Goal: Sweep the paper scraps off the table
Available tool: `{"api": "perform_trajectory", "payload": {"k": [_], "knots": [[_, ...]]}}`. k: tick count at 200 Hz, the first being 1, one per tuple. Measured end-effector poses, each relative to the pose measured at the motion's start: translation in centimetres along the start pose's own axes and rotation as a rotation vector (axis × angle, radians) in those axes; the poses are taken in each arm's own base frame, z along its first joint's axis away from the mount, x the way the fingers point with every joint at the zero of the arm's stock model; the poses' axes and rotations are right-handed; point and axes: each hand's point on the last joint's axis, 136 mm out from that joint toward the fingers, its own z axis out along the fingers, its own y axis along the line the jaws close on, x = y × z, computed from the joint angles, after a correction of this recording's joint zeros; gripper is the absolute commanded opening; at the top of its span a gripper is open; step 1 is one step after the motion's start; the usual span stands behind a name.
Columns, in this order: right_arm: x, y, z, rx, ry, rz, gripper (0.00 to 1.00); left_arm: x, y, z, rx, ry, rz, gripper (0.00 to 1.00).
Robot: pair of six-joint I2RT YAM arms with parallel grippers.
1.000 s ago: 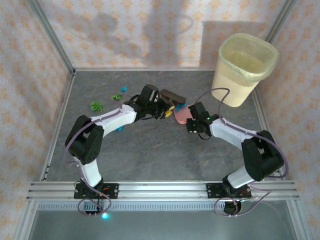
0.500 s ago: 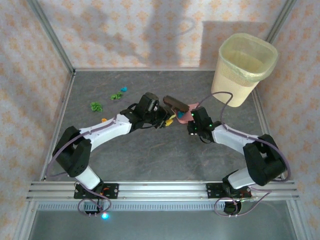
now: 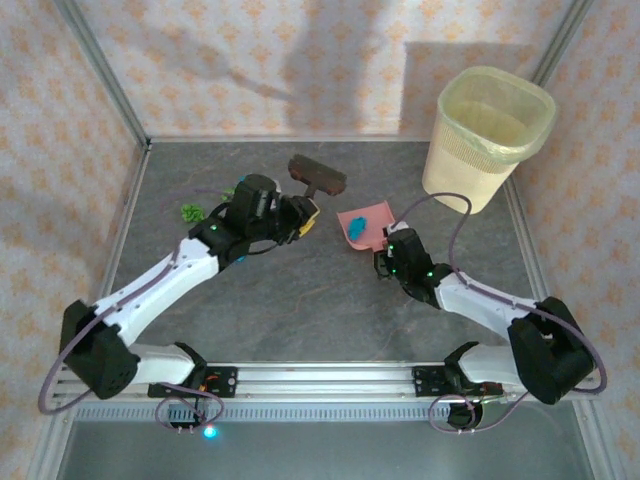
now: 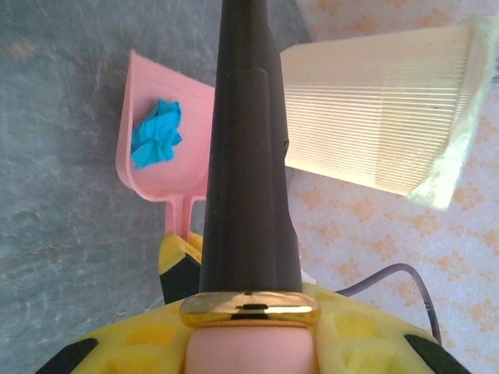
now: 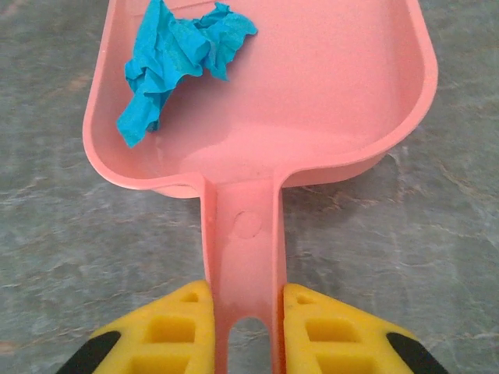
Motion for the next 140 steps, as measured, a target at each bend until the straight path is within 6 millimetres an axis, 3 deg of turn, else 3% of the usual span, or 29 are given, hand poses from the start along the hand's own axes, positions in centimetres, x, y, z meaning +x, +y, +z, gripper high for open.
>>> {"api": "perform_trajectory", "payload": {"k": [40,64,114,140], "knots": [[-0.6,1.7,-0.8,-0.043,-0.037,-0.031,0.0,-1.2,-0.6,-7.2,0.053,-0.184,0.164,0.0],[-0.7,1.8,-1.2,-0.049,-0.049,-0.024,0.0,-1.6,2.4,-10.8,0.065,-0.317,0.232,0.0],[-2.0,1.6,-3.3,-0.039,-0.075,0.082,0.0,-0.9,12.6,-10.9,-0.054,-0.39,0.326,0.0],[-4.8,1.9,-5.4,-0.018,-0.076,0.154,0.0,-0.9,14.8,-12.0,-0.051,-0.432,0.35,0.0]]}}
